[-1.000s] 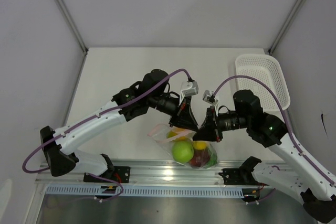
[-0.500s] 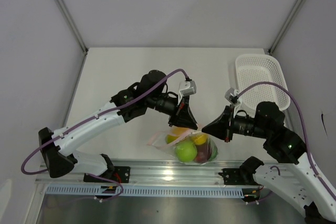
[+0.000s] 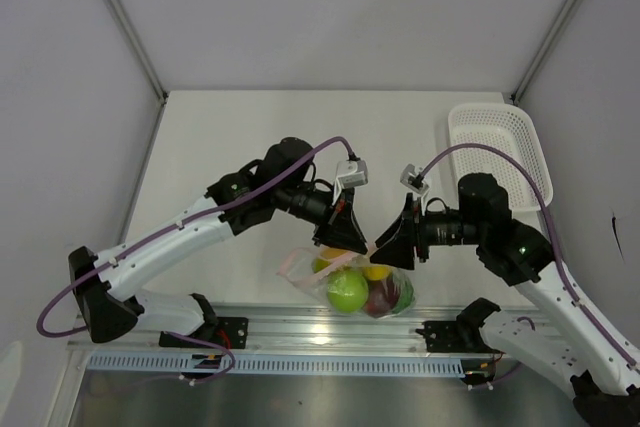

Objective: Place the food in the zip-top bag and seal the zipper
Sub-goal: Zip the zipper food storage bag at the center of the board.

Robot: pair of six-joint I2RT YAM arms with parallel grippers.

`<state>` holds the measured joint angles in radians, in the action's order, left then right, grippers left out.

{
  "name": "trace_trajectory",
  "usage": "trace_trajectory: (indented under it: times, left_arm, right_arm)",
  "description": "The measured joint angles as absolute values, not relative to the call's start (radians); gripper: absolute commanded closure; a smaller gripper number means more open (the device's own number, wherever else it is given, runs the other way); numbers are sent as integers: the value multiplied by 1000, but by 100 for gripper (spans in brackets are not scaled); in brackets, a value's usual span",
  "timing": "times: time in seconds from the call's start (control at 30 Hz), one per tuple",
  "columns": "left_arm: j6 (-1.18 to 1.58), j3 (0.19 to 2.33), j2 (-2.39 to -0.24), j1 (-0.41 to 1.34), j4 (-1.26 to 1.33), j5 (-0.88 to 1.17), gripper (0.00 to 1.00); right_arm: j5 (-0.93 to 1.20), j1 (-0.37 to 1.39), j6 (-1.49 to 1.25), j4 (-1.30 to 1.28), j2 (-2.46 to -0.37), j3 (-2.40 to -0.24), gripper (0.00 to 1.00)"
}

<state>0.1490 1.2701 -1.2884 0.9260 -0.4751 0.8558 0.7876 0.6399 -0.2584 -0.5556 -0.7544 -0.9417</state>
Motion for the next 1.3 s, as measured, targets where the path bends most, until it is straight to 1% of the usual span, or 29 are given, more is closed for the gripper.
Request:
trace_trajectory:
  times: [0.1, 0.23, 0.3, 0.4, 0.47, 0.5, 0.7, 1.07, 1.2, 1.3]
  left_arm:
    - [150, 1293, -1288, 926, -476, 869, 99]
    - [158, 1307, -1288, 926, -458, 879, 99]
    - [160, 1308, -1288, 926, -451, 882, 99]
    - [168, 1314, -1288, 926, -446, 891, 99]
    - [176, 1322, -1288, 926, -441, 895, 99]
    - [179, 1326, -1289, 926, -437, 895, 99]
    - [187, 1347, -1292, 926, -435, 903, 99]
    - [206, 1349, -1309, 926, -437, 903, 99]
    - [210, 1349, -1309, 925, -445, 902, 99]
    - [210, 1349, -1311, 920, -459, 897, 99]
  right_arm:
    - [830, 638, -234, -578, -777, -956, 44]
    - [909, 639, -208, -586, -815, -1001, 48]
    - [942, 639, -197, -593, -836, -1015, 51]
    - [989, 639, -177, -616, -870, -1035, 62]
    - [1013, 639, -163, -633, -895, -1054, 64]
    - [1021, 639, -157, -638, -905, -1063, 69]
    - [1040, 639, -116, -683, -936, -1092, 78]
    - [1036, 673, -66, -756, -1000, -1130, 80]
    - [1005, 696, -74, -751, -999, -1127, 100]
    - [970, 712, -88, -739, -988, -1119, 100]
